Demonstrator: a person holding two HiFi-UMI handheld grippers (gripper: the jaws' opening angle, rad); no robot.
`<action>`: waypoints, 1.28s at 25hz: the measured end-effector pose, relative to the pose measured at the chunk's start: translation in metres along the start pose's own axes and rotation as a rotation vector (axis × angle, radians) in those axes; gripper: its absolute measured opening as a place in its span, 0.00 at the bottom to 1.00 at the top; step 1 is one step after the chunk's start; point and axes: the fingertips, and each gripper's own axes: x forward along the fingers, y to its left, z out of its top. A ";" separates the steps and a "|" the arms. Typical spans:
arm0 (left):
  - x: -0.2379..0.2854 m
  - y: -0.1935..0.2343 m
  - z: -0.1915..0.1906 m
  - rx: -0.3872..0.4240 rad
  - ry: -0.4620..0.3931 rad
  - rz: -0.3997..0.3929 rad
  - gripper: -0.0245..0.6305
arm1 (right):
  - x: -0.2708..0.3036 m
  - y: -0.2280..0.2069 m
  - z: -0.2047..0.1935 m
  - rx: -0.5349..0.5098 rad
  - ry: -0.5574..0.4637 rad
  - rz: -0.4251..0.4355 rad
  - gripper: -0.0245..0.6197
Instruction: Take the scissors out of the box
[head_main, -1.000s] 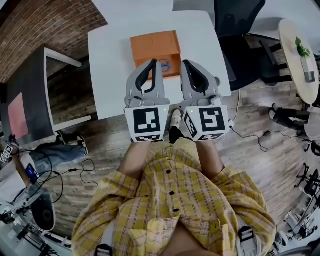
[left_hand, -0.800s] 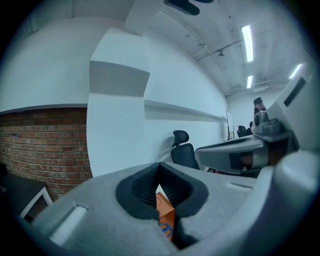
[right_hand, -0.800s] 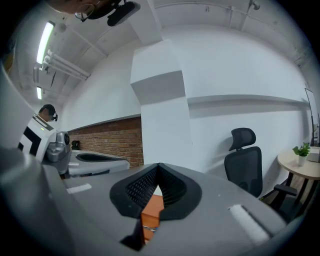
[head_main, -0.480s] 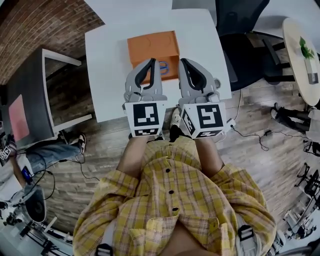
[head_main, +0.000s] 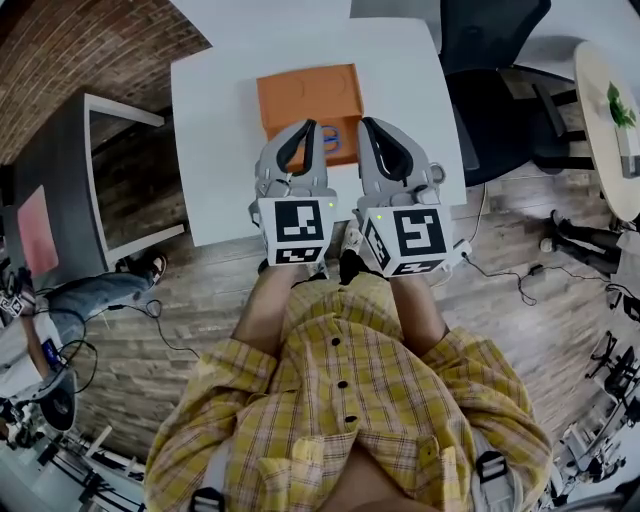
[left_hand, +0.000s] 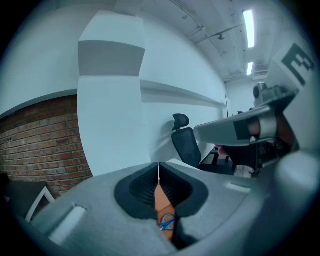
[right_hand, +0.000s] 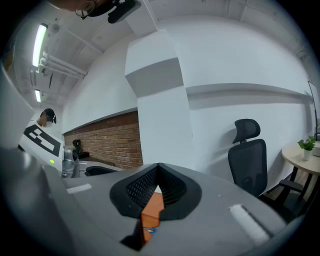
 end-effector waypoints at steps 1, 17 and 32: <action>0.002 0.000 -0.003 0.004 0.008 -0.004 0.04 | 0.001 0.000 -0.001 0.000 0.003 0.001 0.05; 0.047 -0.023 -0.063 0.189 0.189 -0.168 0.11 | 0.010 -0.011 -0.015 0.017 0.031 0.008 0.05; 0.072 -0.046 -0.120 0.513 0.357 -0.417 0.20 | 0.010 -0.018 -0.017 0.025 0.045 0.005 0.05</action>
